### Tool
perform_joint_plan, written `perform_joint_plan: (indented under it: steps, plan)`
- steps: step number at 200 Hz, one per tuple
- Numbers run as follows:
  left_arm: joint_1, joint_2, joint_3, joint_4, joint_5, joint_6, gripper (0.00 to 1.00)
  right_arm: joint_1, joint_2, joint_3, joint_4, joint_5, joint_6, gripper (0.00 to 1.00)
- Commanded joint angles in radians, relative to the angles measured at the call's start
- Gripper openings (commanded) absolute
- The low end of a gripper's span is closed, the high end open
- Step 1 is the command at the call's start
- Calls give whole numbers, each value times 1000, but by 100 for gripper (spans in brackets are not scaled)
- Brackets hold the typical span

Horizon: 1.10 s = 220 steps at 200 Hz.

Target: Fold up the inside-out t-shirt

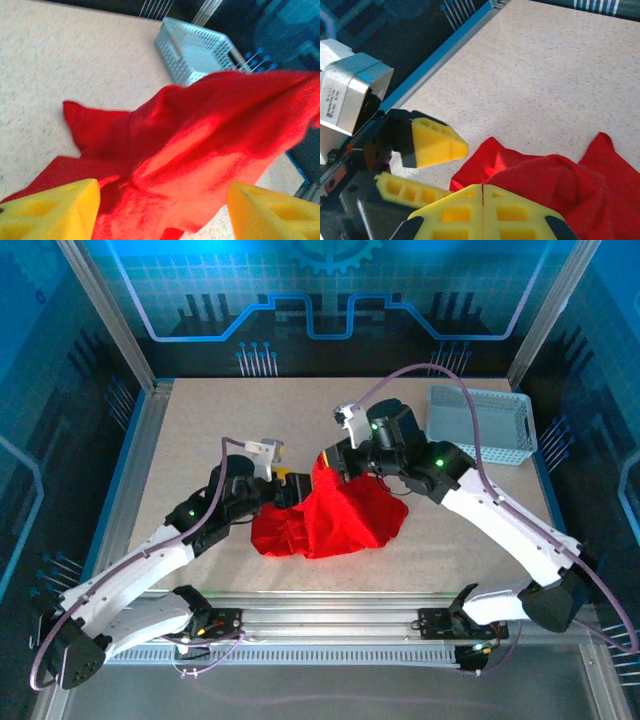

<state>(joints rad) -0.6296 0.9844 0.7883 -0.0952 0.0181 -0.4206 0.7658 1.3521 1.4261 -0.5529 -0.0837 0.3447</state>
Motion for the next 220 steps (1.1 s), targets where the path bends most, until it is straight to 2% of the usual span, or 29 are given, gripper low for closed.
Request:
perform_joint_plan:
  steps: [1, 23, 46, 75, 90, 98, 113, 124, 138, 151, 177, 199, 220]
  plan:
    - [-4, 36, -30, 104, 67, 26, 71, 53, 61, 23, -58, -15, 25, 0]
    - [-3, 86, -31, 159, 110, 12, 68, 81, 76, 28, -39, -1, 29, 0]
    - [-4, 119, -45, 211, 129, 6, 57, 92, 60, 0, -10, 3, 33, 0]
    - [-3, 148, -47, 238, 138, 0, 23, 91, 53, -36, 6, 2, 37, 1]
    - [-3, 150, -58, 238, 143, -4, 5, 89, 51, -52, 6, 28, 41, 16]
    - [-4, 143, -71, 230, 135, -10, 0, 84, 44, -66, 5, 53, 47, 25]
    - [-3, 113, -113, 212, 115, -25, 0, 51, 15, -112, 16, 92, 71, 43]
    - [-3, 78, -153, 191, 96, -37, 0, 1, -8, -166, 37, 89, 95, 50]
    - [-4, 20, -207, 148, 61, -59, 0, -62, -15, -237, 68, 57, 120, 52]
    - [-3, -37, -262, 103, 29, -87, 0, -79, 10, -285, 88, 45, 124, 52]
    - [-3, -138, -384, 54, 22, -176, 0, -52, 112, -341, 124, 48, 109, 54]
    - [-4, -210, -486, 34, 36, -257, 0, -12, 186, -366, 178, 61, 90, 59]
    - [-4, -266, -546, 2, 16, -302, 7, 17, 261, -340, 189, 83, 77, 61]
